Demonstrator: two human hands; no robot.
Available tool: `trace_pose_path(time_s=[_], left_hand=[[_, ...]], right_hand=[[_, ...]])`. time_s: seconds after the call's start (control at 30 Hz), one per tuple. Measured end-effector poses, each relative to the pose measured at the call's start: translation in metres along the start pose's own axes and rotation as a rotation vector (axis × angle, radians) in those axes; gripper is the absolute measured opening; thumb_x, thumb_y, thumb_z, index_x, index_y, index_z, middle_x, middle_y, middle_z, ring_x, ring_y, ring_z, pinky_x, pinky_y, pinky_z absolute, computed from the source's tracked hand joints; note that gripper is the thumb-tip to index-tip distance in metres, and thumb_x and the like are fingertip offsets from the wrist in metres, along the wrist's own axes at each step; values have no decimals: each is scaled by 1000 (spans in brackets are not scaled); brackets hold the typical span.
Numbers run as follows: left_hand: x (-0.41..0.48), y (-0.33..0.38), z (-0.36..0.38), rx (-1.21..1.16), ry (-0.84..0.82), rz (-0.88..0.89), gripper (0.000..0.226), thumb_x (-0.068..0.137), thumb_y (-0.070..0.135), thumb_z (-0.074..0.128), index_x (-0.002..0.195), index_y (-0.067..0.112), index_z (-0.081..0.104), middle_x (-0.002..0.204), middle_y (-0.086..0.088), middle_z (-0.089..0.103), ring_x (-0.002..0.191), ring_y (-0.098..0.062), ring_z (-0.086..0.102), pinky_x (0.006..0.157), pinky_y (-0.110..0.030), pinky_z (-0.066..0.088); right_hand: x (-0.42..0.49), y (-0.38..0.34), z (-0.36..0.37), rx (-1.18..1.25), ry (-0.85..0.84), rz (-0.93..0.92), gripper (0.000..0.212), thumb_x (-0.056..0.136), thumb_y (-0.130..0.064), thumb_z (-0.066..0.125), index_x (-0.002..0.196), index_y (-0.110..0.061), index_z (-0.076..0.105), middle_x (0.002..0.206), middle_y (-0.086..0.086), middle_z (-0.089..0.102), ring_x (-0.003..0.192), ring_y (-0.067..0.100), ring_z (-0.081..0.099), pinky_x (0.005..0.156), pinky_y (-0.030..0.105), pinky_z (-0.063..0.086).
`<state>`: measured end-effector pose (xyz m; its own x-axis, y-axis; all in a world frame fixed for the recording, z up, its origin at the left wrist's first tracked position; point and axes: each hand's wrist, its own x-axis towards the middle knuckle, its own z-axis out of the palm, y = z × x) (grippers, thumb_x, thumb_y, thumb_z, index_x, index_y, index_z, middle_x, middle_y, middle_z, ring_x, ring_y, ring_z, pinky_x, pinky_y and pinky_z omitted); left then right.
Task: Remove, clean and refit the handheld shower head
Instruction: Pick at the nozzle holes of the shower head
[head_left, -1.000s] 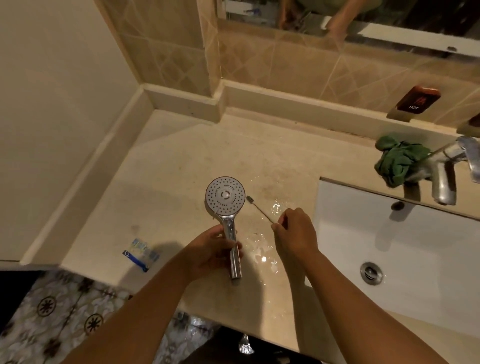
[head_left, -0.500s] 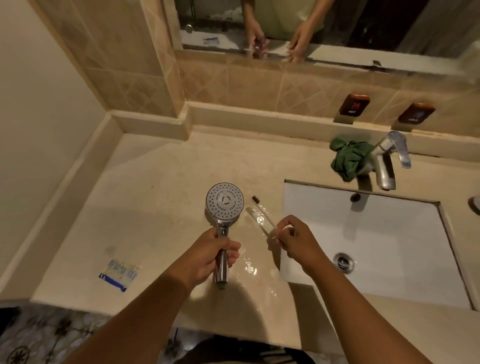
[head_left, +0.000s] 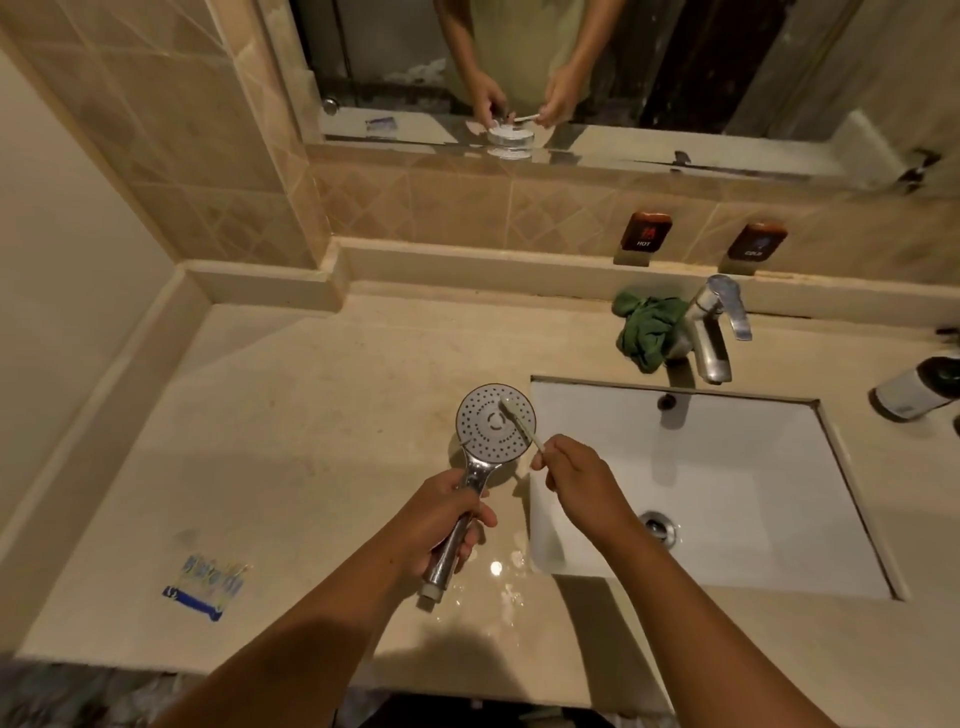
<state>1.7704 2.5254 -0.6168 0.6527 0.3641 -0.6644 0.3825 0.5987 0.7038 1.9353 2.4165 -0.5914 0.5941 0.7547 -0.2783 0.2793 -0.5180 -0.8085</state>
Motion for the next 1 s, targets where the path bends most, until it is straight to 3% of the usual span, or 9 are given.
trace_pose_path(time_s=[0.17,0.5,0.83,1.0], left_hand=[[-4,2,10,-22,60,45,32,100,35,48,100,5,57,74,-14,59,47,-18,48,47,-27,42],[-5,3,15,79,163,50,31,102,34,45,85,9,56,60,-8,54,42,-18,44,45,-25,39],[-6,3,15,158,122,40,32,102,34,45,85,8,53,63,-12,53,41,-19,41,47,-26,39],[-2,4,14,202,146,48,30,102,34,44,87,9,51,65,-13,52,40,-19,41,46,-26,40]], right_hand=[[-1,6,7,-62,21,12,45,106,-33,36,65,-19,49,63,-5,52,60,9,48,59,25,38],[-13,2,42,-103,-201,89,47,105,-44,34,60,-34,44,60,-11,49,59,4,48,58,20,34],[23,9,-3,-54,71,144,52,103,-47,36,59,-20,44,56,-4,48,54,12,45,55,27,35],[12,6,17,-70,-28,130,50,103,-47,35,64,-23,53,62,-7,52,59,9,50,54,26,35]])
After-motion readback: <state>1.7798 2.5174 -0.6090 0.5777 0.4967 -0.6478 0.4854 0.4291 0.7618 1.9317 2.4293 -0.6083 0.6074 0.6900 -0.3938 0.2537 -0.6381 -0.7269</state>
